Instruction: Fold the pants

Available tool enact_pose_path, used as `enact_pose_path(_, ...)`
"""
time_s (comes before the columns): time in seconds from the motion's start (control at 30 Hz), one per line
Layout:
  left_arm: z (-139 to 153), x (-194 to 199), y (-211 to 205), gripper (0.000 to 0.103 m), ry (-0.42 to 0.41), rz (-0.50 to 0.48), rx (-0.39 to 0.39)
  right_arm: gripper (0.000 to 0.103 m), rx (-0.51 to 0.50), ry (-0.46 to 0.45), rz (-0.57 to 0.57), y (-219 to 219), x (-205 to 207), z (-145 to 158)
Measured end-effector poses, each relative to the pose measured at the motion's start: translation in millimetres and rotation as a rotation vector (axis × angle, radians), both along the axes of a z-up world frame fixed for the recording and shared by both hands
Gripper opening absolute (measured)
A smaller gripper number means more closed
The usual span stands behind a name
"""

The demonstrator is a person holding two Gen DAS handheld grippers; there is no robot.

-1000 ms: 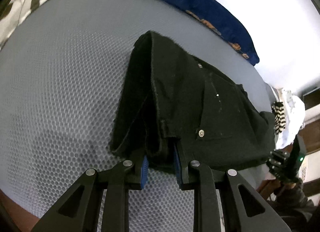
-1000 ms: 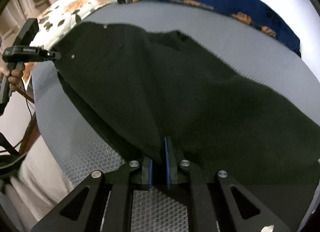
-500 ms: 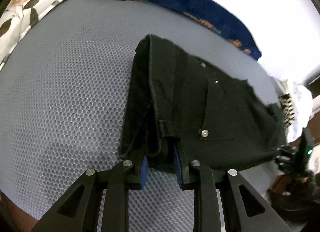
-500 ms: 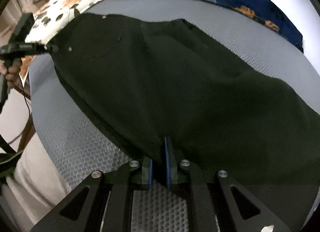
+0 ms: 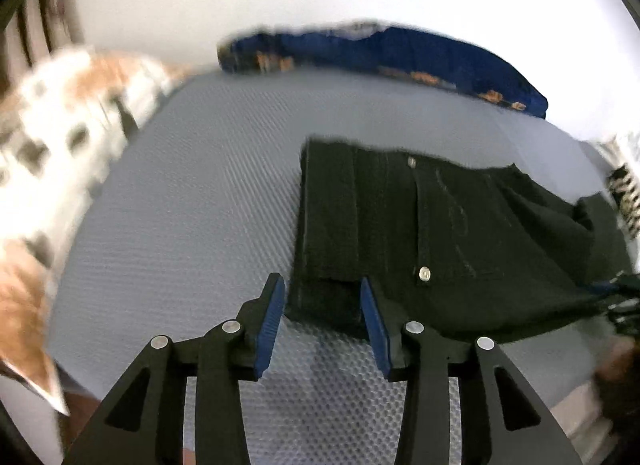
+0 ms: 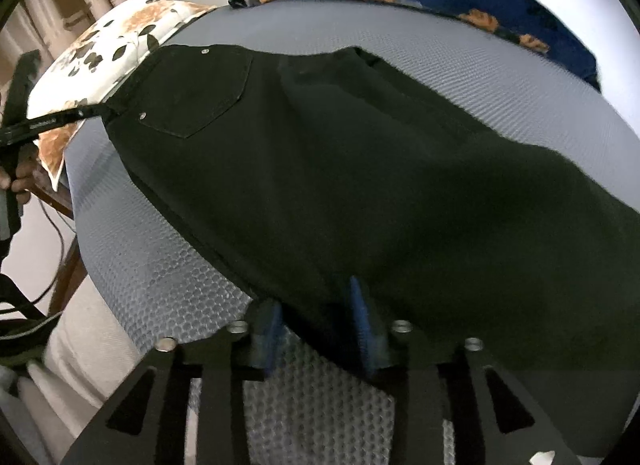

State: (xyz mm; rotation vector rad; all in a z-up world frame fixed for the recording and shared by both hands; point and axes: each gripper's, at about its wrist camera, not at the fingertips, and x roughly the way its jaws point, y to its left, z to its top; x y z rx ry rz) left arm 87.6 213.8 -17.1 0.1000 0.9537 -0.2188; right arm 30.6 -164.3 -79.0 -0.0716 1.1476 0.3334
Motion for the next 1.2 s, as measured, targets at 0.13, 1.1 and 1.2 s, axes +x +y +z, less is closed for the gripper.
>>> enact_pose_path(0.13, 20, -24, -26, 0.043, -0.144, -0.058, 0.100, 0.039, -0.004, -0.016, -0.019, -11, -11, 11)
enact_pose_path(1.1, -34, -95, -288, 0.049, -0.050, -0.844, -0.032, 0.023, 0.710, 0.135, -0.491, -117, -10, -21)
enact_pose_path(1.2, -39, -96, -298, 0.049, -0.043, -0.841, -0.032, 0.020, 0.730, 0.116, -0.499, -121, -8, -15)
